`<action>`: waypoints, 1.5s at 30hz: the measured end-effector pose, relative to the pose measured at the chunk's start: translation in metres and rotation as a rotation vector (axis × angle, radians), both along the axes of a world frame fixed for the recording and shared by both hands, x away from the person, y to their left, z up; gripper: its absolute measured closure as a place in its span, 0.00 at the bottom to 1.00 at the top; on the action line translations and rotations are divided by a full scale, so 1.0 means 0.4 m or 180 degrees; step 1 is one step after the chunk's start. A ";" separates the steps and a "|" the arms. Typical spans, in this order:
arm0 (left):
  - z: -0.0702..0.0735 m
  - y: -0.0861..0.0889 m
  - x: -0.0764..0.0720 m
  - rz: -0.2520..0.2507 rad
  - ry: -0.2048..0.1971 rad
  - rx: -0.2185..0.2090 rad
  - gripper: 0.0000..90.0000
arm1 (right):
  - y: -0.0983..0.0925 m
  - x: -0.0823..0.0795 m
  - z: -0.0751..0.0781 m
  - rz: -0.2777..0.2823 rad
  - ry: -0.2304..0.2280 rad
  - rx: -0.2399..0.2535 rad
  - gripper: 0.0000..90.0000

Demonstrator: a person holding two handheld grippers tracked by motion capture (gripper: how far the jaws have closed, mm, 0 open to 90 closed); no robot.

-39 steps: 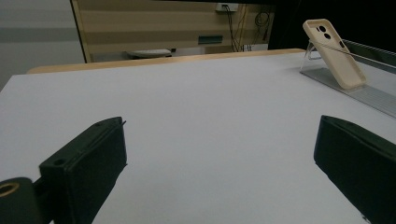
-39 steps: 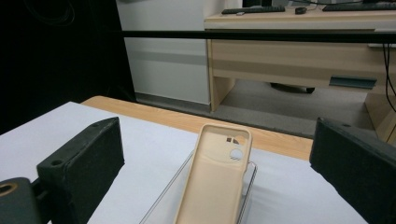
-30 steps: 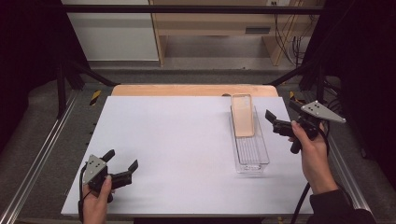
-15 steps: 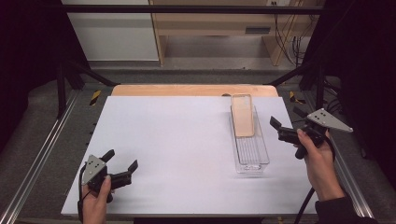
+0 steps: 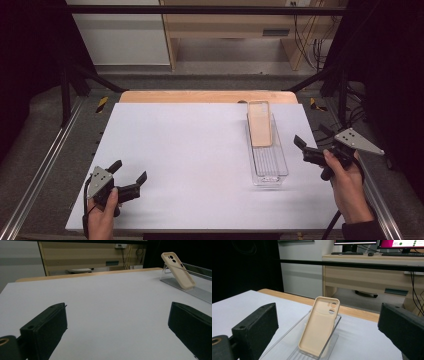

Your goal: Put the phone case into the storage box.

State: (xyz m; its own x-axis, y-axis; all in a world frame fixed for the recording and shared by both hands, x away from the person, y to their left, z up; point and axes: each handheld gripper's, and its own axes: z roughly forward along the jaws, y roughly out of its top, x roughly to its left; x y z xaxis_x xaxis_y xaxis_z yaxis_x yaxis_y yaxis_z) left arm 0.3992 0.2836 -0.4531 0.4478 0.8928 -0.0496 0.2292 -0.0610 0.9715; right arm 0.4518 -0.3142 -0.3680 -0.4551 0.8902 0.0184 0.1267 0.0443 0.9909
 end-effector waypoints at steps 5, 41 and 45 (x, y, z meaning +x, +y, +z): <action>0.000 0.001 -0.001 -0.0006 -0.0002 -0.0003 0.02 | -0.004 -0.013 -0.012 0.0004 -0.0004 -0.0026 0.04; -0.007 0.008 -0.018 -0.0062 -0.0042 -0.0020 0.02 | -0.009 -0.106 -0.126 0.0089 0.0018 -0.0017 0.04; -0.007 0.007 -0.017 -0.0073 -0.0039 -0.0016 0.02 | -0.005 -0.120 -0.146 0.0112 0.0026 -0.0029 0.04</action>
